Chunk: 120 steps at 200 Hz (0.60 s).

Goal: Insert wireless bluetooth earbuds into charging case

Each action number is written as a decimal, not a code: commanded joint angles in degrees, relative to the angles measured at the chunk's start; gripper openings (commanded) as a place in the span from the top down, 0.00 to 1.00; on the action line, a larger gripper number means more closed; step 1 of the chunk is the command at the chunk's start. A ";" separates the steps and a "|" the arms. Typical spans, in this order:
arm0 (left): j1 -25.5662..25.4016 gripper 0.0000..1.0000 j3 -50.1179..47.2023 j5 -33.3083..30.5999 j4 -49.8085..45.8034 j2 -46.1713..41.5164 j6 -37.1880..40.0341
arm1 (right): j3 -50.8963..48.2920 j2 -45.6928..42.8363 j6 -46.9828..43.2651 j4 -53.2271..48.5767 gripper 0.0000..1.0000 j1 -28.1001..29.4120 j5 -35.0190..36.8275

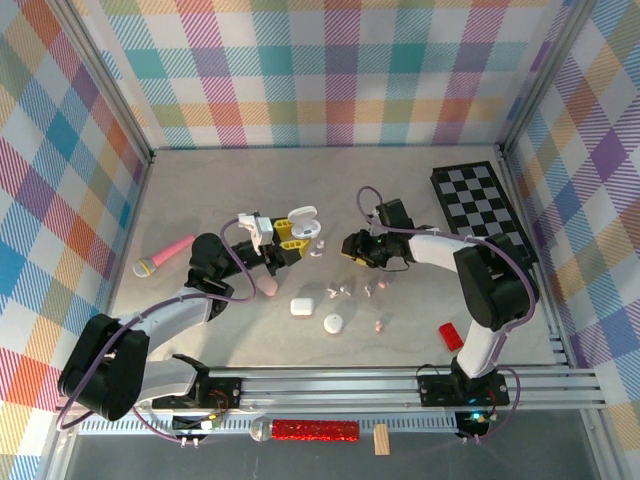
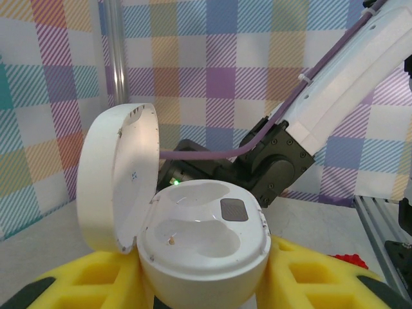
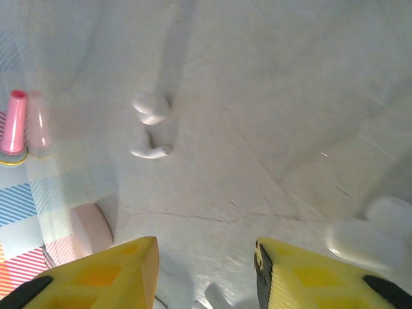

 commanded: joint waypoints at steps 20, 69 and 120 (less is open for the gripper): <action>0.74 0.62 0.65 0.29 1.00 -0.43 0.58 | 1.79 -2.94 -7.39 -8.26 0.53 -1.50 5.35; 0.71 0.62 1.51 0.80 2.70 1.72 -0.14 | 5.46 2.54 -9.25 -9.15 0.43 -4.51 3.44; 0.74 0.62 1.87 0.86 3.88 2.67 -0.87 | 9.49 8.27 -9.04 -8.27 0.43 -4.53 -0.92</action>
